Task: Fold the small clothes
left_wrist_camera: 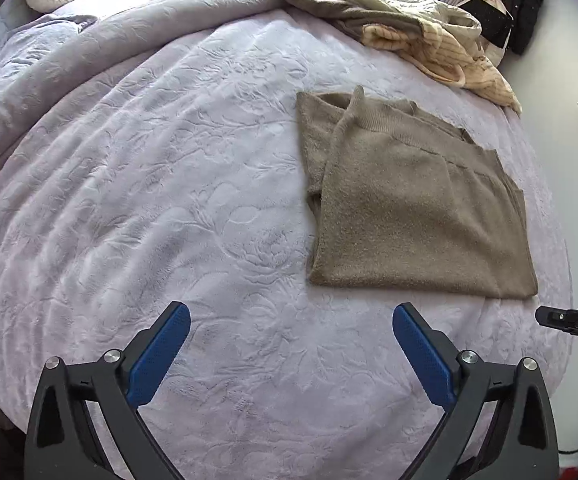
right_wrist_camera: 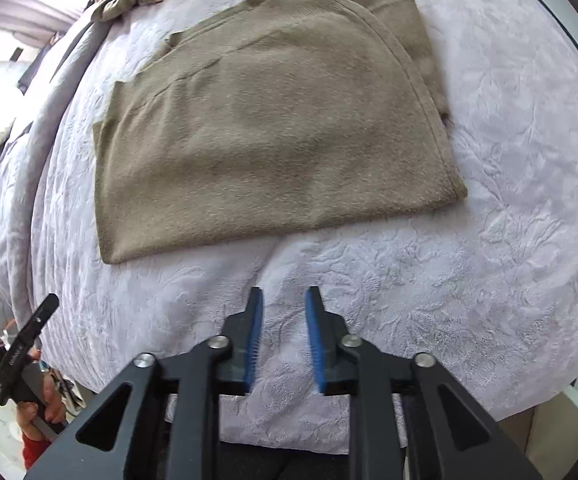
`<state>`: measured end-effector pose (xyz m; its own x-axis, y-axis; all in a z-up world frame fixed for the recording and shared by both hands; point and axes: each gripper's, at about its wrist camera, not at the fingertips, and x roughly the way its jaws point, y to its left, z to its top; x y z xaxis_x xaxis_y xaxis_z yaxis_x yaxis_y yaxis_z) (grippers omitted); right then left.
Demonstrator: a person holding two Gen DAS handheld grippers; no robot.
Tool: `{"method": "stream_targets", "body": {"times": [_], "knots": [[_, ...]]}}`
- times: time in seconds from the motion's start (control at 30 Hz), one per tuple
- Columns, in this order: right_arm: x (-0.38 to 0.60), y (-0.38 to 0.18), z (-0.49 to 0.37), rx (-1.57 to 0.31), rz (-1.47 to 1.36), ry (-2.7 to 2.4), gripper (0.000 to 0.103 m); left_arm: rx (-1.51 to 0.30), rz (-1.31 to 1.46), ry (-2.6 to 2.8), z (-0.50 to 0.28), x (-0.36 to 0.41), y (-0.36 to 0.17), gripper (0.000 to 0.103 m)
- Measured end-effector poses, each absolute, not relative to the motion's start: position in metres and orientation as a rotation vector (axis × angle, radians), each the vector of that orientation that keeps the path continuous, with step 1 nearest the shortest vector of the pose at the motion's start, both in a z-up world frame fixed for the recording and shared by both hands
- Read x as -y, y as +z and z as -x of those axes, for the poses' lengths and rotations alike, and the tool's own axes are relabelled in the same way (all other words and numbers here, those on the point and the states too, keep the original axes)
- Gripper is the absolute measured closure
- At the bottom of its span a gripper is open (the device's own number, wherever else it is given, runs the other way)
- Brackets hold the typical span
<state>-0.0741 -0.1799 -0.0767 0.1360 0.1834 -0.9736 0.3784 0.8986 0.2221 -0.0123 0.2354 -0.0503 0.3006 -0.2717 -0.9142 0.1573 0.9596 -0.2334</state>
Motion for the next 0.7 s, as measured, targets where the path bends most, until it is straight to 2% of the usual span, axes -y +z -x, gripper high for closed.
{"method": "stream_targets", "body": {"times": [0.03,0.1,0.23,0.5,0.7], "knots": [[0.175,-0.073,0.072,-1.436,-0.464,-0.144,0.050,-1.227,0.106,-0.275,0.013,-0.238,-0.048,0.002],[0.164,-0.067,0.069,-1.419,-0.445,-0.139,0.047,-1.218,0.098,-0.259,0.014,-0.243,-0.044,0.002],[0.145,-0.047,0.064,-1.355,-0.396,-0.120,0.031,-1.184,0.117,-0.236,0.016,-0.255,-0.030,0.002],[0.137,-0.005,0.085,-1.257,-0.290,-0.081,0.031,-1.138,0.215,-0.168,0.043,-0.275,0.001,0.002],[0.166,0.013,0.136,-1.196,-0.336,-0.058,0.031,-1.051,0.219,-0.135,0.111,-0.264,0.037,0.002]]}}
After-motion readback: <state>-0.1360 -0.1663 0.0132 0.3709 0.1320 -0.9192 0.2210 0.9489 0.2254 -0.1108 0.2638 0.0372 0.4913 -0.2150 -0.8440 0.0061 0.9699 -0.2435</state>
